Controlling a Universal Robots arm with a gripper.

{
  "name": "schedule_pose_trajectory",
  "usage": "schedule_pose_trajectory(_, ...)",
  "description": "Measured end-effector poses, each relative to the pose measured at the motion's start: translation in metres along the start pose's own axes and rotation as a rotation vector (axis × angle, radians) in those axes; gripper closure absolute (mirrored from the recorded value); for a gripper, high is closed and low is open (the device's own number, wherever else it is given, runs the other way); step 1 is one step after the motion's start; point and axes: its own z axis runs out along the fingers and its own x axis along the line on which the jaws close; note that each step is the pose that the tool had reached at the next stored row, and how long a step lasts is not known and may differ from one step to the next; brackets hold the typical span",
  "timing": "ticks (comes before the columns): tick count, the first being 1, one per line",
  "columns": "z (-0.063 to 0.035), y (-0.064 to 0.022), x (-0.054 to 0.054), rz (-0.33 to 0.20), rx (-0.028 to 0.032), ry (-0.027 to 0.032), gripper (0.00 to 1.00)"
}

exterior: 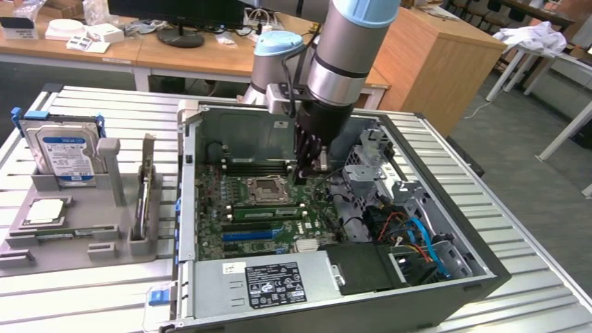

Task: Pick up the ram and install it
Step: 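Press down the ram until it locks into place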

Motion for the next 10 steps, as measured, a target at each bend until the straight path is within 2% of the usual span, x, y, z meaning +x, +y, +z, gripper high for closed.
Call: schedule_pose_trajectory(10,0.0060,-0.0002,0.0001,0.000,-0.0001,0.0003,0.89)
